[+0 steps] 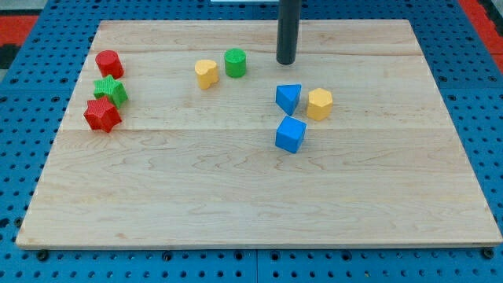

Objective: Move the green circle to the top of the red circle

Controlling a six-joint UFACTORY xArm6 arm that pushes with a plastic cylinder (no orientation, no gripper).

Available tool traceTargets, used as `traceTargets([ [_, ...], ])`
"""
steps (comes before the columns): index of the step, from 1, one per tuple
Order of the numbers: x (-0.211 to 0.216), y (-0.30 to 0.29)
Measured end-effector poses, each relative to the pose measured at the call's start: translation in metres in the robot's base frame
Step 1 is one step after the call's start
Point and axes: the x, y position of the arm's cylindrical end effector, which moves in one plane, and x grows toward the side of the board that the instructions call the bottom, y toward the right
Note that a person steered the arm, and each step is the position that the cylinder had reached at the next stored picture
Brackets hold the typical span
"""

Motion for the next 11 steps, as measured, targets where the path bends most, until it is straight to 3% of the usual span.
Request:
traceTargets([
  [5,0.033,-0.067],
  [6,0.014,-0.110],
  [7,-0.006,-0.110],
  [9,-0.016,-0.053],
  [10,-0.028,-0.124],
  [11,-0.031,-0.132],
])
